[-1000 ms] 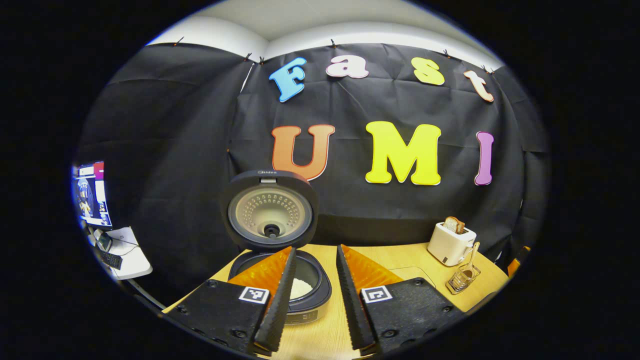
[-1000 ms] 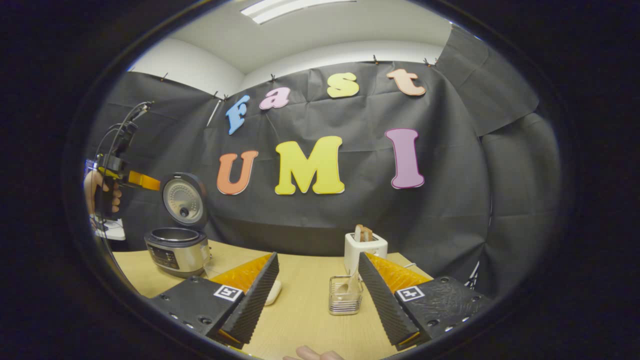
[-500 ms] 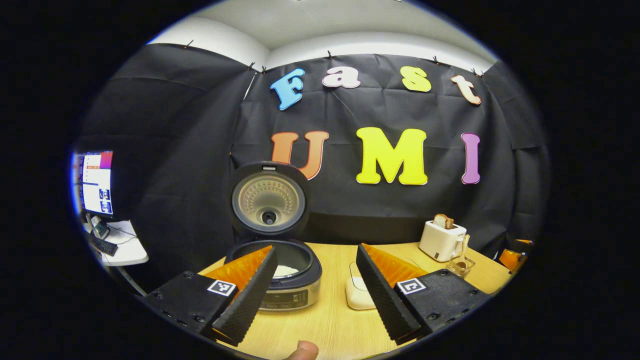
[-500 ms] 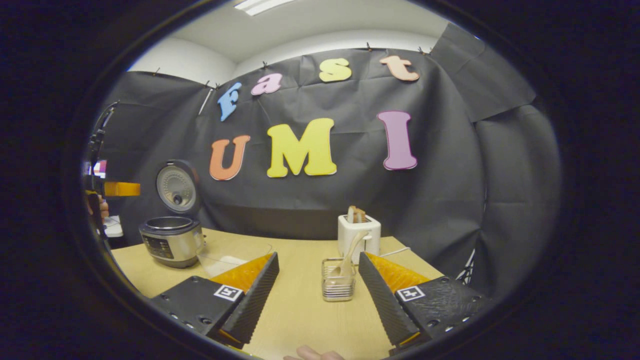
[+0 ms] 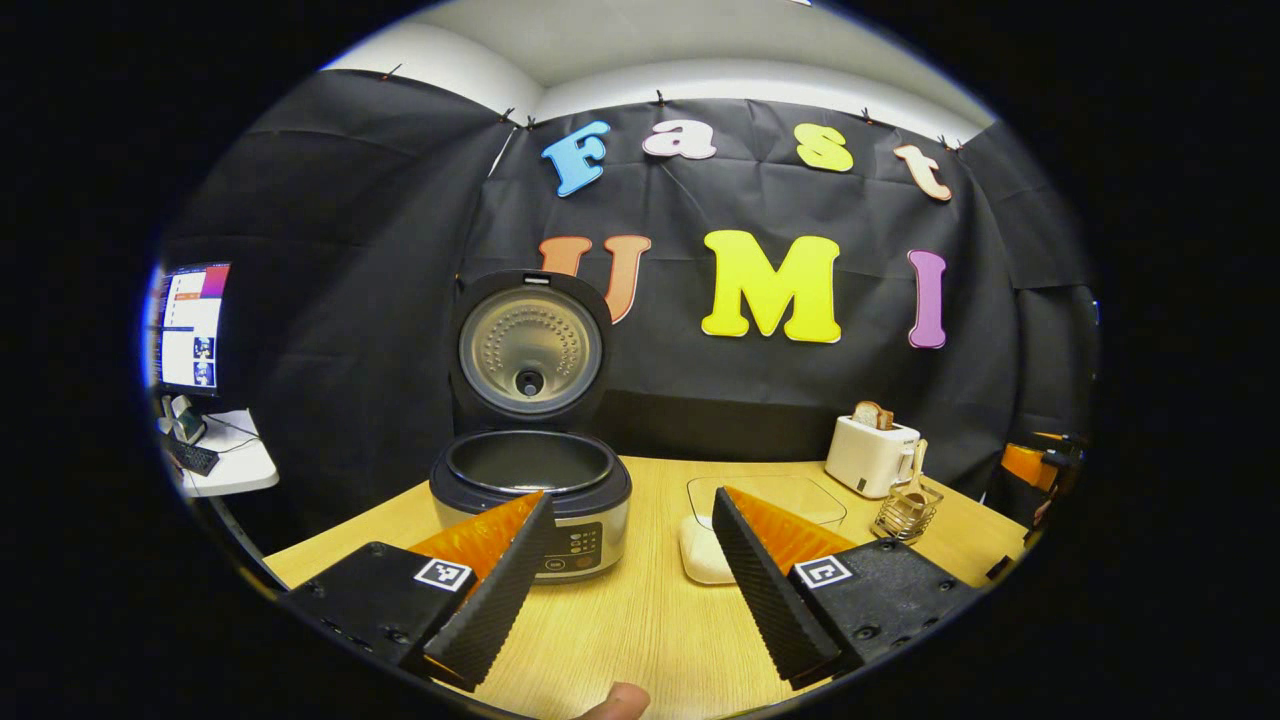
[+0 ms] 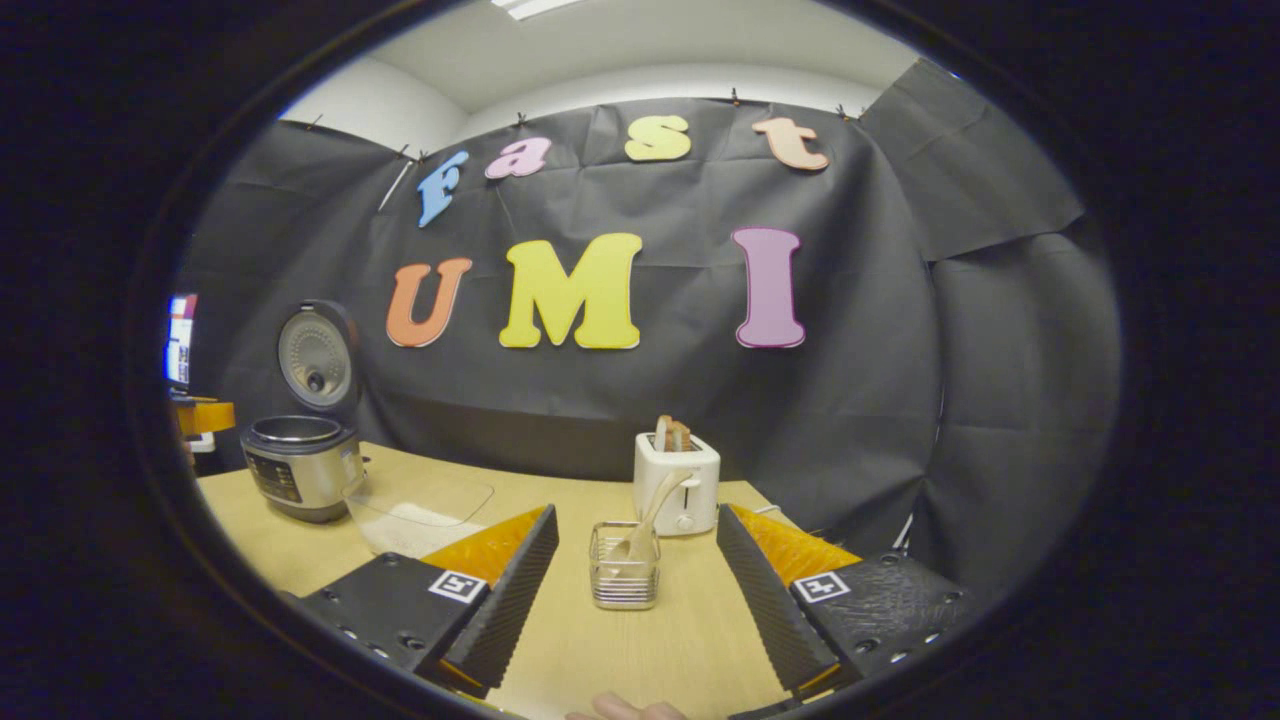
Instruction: Close the left gripper, press the button to open the rice cooker; take a wooden spoon from the chopstick holder with the right hand, scoop a spoonful of rice and pour it into the rice cooker, then put the wooden spoon back into the chopstick holder.
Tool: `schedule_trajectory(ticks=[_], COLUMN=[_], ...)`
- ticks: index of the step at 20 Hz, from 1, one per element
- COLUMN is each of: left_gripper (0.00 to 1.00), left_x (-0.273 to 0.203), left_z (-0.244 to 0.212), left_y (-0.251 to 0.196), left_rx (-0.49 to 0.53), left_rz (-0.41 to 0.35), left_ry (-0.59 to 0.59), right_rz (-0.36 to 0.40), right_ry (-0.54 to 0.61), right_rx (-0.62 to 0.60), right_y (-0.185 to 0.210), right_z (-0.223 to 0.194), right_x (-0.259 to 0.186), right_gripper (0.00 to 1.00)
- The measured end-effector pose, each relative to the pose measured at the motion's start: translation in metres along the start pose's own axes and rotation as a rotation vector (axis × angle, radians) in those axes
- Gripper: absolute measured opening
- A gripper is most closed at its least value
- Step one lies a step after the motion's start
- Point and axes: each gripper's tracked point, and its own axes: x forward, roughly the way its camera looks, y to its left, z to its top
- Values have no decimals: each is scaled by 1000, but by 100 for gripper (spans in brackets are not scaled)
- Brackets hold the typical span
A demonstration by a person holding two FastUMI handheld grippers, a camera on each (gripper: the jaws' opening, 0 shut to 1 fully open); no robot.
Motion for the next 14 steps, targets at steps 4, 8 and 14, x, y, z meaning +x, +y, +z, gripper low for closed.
schedule_trajectory(ticks=[4,8,14], left_gripper=[100,100,100], left_x=[5,6,12], left_z=[-9,-14,-22], left_y=[-8,-15,-9], left_rx=[39,63,77], left_rz=[-14,-31,-29], left_ry=[-4,2,17], right_rz=[15,27,35], right_ry=[25,49,138], right_rx=[-28,-28,-16], right_y=[4,4,2], right_z=[-6,-10,-30], right_x=[31,71,142], right_gripper=[95,94,95])
